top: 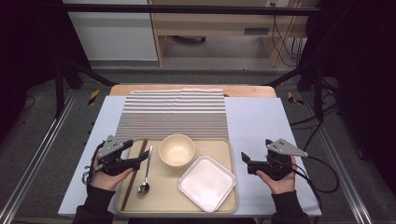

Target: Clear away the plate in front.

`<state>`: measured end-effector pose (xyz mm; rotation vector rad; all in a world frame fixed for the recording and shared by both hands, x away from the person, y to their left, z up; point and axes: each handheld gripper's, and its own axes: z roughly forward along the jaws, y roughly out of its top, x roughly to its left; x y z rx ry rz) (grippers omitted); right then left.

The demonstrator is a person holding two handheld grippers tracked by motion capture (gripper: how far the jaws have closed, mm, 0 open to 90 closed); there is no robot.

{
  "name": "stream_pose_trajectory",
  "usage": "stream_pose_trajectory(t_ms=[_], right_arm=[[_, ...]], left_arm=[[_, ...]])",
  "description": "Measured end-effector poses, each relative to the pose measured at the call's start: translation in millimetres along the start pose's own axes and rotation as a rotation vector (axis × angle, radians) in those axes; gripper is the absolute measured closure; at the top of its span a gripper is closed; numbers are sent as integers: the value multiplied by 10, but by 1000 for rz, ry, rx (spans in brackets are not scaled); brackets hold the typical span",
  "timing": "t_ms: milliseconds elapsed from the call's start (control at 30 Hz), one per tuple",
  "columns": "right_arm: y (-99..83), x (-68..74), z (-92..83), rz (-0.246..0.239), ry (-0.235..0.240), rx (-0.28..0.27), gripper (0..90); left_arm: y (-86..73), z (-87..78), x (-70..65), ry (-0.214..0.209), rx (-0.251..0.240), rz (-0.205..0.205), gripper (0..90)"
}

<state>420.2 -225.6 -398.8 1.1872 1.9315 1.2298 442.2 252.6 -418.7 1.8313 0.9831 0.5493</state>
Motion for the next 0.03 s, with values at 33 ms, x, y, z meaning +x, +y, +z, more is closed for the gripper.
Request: stream_pose_trajectory(t_ms=[33], right_arm=[[0, 0, 0, 0, 0, 0, 25]], left_arm=[[0, 0, 0, 0, 0, 0, 235]])
